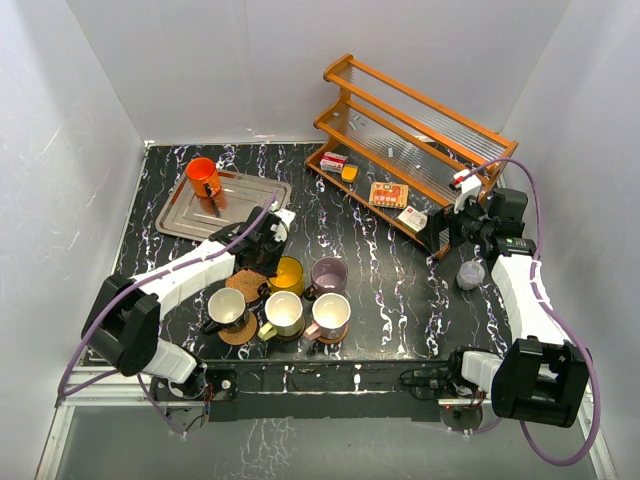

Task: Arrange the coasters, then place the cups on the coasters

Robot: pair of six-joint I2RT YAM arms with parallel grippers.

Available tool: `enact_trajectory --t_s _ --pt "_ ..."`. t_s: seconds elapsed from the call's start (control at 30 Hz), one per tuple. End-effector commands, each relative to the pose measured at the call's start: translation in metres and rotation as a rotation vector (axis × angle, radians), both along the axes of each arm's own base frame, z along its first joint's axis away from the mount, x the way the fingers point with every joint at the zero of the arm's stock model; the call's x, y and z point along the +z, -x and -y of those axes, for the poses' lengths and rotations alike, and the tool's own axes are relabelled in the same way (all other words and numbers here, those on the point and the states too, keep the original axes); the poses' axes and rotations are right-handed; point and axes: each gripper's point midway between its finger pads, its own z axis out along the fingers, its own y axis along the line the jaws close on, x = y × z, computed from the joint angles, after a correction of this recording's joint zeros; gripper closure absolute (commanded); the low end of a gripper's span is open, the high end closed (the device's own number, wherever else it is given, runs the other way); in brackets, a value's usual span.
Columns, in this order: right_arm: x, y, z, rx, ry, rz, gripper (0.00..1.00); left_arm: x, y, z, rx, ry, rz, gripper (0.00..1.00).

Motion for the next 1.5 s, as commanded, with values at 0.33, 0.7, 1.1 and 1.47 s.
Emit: enact_trajectory --t_s 0.33,0.7,1.1,1.47 --pt "0.018 -0.005 0.000 0.015 0.015 0.084 0.02 0.017 0.005 0.006 -0.032 0.059 0.030 0.87" --pt "0.019 -0.005 0.002 0.011 0.016 0.089 0.02 0.026 0.008 0.007 -0.041 0.082 0.050 0.82" --pt "0.025 -0.003 0.000 0.016 0.005 0.102 0.02 0.045 0.011 0.006 -0.081 0.100 0.090 0.60" --pt "0.051 -0.017 0.008 -0.059 -0.018 0.110 0.02 0.100 -0.013 -0.017 -0.110 0.093 0.208 0.29"
